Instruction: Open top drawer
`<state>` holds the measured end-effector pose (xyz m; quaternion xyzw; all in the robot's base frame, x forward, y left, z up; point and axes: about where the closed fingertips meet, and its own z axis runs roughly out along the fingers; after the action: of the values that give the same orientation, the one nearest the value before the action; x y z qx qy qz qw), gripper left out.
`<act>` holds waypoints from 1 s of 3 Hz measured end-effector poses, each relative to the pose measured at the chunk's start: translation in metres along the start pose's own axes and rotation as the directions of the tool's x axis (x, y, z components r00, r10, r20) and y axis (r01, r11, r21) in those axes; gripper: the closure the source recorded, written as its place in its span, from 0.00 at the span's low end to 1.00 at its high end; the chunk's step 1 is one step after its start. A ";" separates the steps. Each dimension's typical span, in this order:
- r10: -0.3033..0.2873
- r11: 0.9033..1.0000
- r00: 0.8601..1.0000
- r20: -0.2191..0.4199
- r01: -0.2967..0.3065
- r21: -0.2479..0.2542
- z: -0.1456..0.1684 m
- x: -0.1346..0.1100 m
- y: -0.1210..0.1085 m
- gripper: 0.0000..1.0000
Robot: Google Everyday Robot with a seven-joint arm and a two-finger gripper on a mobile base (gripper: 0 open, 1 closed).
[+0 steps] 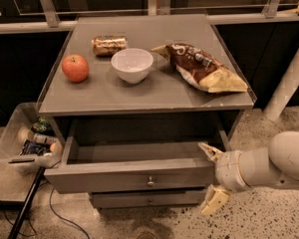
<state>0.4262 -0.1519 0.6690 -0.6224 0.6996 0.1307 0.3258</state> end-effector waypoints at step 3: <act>0.041 0.999 0.999 0.004 -0.041 -0.032 0.027 0.022 0.014 0.00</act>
Offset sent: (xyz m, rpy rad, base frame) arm -0.0092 -0.0041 -0.0445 0.0157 0.0607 -0.0257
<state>0.4203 -0.1504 0.6320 -0.6126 0.7093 0.1500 0.3146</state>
